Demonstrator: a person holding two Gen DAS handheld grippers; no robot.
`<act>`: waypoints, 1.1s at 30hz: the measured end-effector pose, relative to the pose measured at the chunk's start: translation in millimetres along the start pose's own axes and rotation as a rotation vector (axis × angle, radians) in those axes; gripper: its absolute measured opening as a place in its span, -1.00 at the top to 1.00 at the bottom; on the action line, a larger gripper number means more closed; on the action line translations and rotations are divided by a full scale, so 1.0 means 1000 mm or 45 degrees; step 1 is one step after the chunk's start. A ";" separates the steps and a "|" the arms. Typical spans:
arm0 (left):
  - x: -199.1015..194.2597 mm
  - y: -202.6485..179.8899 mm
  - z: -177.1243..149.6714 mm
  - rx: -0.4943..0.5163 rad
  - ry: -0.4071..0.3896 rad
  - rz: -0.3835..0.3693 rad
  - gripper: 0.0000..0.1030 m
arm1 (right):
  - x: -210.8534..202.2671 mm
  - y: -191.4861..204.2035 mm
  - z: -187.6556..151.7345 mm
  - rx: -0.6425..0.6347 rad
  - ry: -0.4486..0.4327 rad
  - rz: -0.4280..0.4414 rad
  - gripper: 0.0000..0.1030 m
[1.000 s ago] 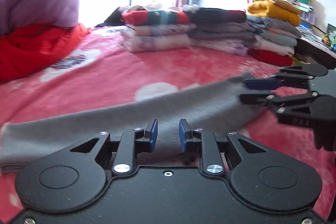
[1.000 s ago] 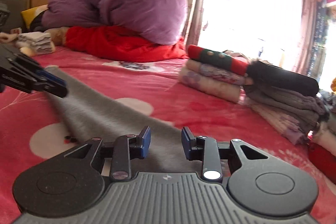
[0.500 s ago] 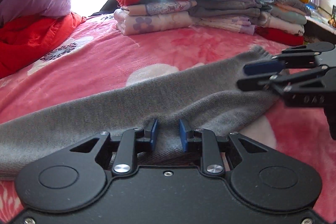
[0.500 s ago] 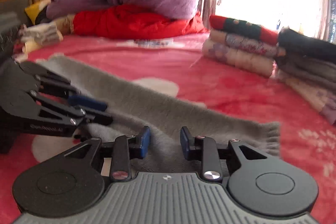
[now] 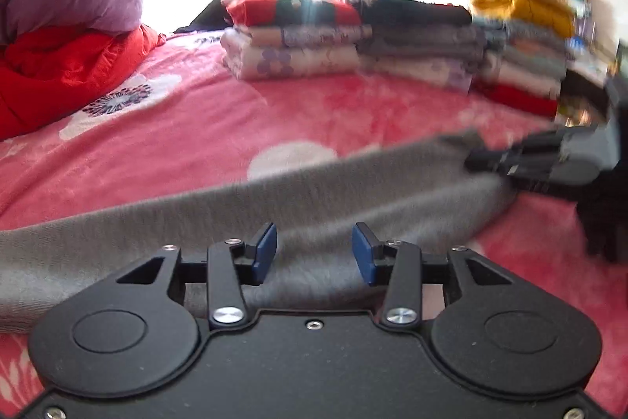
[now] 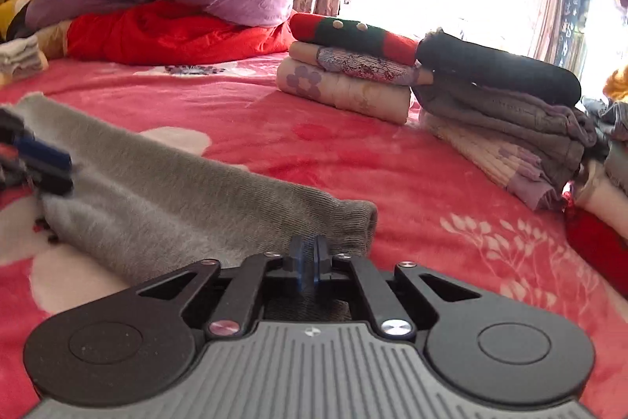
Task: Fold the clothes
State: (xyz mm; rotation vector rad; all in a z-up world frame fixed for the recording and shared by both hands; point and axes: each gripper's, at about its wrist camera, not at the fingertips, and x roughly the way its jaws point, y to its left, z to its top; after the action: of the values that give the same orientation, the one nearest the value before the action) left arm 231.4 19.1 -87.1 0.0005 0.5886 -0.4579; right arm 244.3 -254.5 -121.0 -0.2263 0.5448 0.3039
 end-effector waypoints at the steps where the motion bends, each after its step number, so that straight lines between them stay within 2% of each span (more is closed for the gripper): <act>1: 0.004 -0.001 -0.001 0.000 0.018 -0.012 0.19 | 0.003 -0.003 0.001 0.021 0.010 0.003 0.93; 3: 0.019 -0.008 -0.009 0.057 0.126 0.016 0.12 | 0.009 -0.009 0.004 0.092 0.019 0.005 0.96; 4: 0.021 -0.009 -0.011 0.068 0.137 0.024 0.12 | 0.008 -0.007 0.005 0.097 0.012 -0.001 0.96; 6: 0.016 -0.005 -0.004 0.011 0.104 0.010 0.15 | 0.004 -0.003 0.008 0.106 -0.003 -0.011 0.93; 7: 0.012 -0.004 -0.001 -0.003 0.052 0.007 0.15 | 0.002 0.000 0.010 0.105 -0.015 -0.015 0.74; 9: 0.007 -0.006 0.003 -0.006 -0.048 0.013 0.15 | -0.011 0.024 0.016 -0.003 -0.091 0.031 0.71; 10: 0.009 -0.008 0.002 -0.006 -0.053 0.019 0.15 | -0.016 0.036 0.019 -0.060 -0.119 0.066 0.71; 13: 0.033 -0.017 -0.009 0.054 0.071 0.054 0.15 | -0.006 0.079 0.020 -0.217 -0.104 0.170 0.73; 15: 0.040 -0.026 -0.015 0.127 0.072 0.108 0.12 | 0.007 0.105 0.013 -0.343 -0.053 0.181 0.75; 18: 0.038 -0.025 -0.011 0.141 0.079 0.105 0.08 | 0.016 0.120 0.008 -0.455 -0.012 0.124 0.77; 19: 0.037 -0.023 -0.011 0.149 0.078 0.100 0.03 | 0.012 0.117 0.011 -0.429 -0.014 0.129 0.77; 21: 0.029 -0.013 -0.012 0.135 0.073 0.121 -0.03 | 0.008 0.110 0.013 -0.402 -0.024 0.097 0.54; 23: 0.021 -0.001 -0.013 0.113 0.068 0.146 -0.03 | 0.009 0.097 0.012 -0.363 -0.027 0.061 0.14; 25: 0.009 0.017 -0.014 0.086 0.062 0.230 -0.03 | 0.011 0.069 0.016 -0.195 -0.013 0.022 0.04; 27: -0.004 0.046 -0.015 -0.016 0.064 0.352 -0.03 | 0.006 0.041 0.015 -0.035 -0.021 -0.013 0.09; 28: -0.011 0.064 -0.015 -0.096 0.065 0.411 -0.03 | 0.003 0.028 0.013 0.022 -0.019 -0.037 0.21; 29: -0.019 0.081 -0.015 -0.177 0.067 0.469 0.00 | 0.001 0.018 0.012 0.055 -0.011 -0.051 0.52; 30: -0.027 0.094 -0.017 -0.236 0.059 0.542 0.03 | 0.001 0.009 0.008 0.084 -0.003 -0.050 0.60; 33: -0.052 0.123 -0.022 -0.376 0.008 0.783 0.07 | 0.004 0.005 0.001 0.122 -0.001 -0.052 0.64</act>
State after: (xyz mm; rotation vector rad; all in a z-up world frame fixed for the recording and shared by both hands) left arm 232.0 154.1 -93.4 -0.0958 0.6241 0.2277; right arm 246.4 -248.5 -123.1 -0.1444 0.5519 0.2379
